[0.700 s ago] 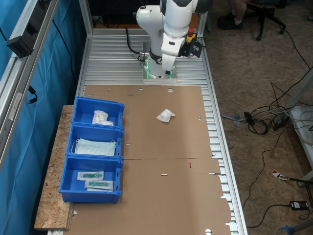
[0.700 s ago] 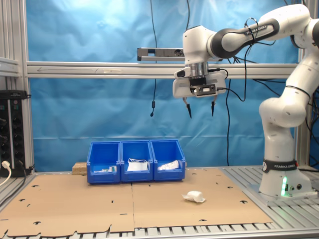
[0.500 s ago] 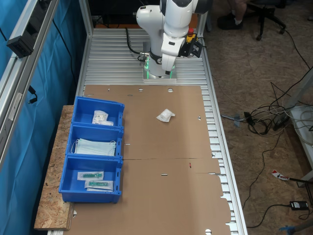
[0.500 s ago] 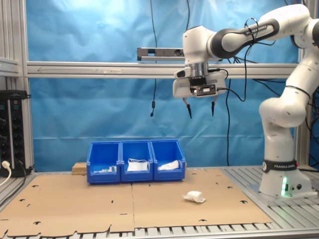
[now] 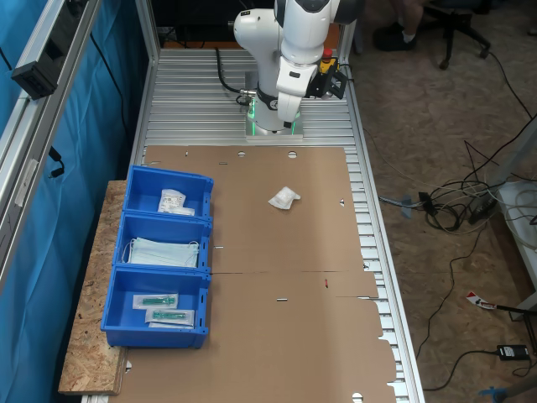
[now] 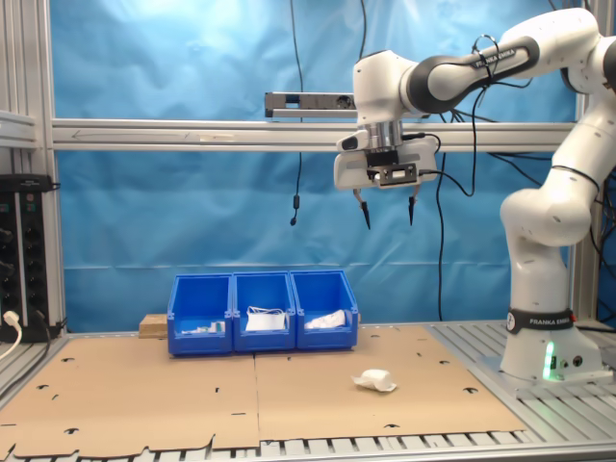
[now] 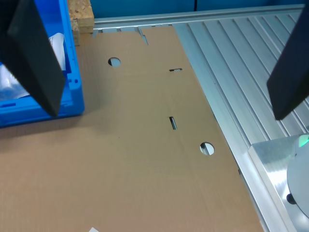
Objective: Pick and place sorting task of medical equipment.
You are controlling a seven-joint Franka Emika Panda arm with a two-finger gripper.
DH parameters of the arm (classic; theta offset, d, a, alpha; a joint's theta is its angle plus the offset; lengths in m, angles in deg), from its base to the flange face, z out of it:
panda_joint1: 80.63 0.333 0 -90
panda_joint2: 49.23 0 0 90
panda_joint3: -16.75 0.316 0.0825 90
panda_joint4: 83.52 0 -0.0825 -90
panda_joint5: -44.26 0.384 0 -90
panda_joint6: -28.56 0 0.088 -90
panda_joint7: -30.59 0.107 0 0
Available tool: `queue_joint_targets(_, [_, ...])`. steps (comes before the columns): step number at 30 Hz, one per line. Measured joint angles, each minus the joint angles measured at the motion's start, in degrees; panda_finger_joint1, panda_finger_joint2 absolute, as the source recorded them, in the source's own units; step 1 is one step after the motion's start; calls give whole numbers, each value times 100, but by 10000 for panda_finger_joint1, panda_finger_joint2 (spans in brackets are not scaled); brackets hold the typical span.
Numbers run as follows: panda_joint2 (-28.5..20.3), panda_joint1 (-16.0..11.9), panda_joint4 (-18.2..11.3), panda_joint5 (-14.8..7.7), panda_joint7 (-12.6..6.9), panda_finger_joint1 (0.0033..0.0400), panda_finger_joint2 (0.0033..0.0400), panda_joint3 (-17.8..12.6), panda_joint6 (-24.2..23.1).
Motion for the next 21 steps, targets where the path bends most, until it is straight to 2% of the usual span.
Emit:
queue_joint_targets(8, [6, 0, 0, 0, 0, 400, 400, 0, -44])
queue_joint_targets(16, [160, 6, -12, 0, 0, 400, 400, 0, -417])
queue_joint_targets(21, [325, 33, -169, 0, 0, 400, 400, 0, -905])
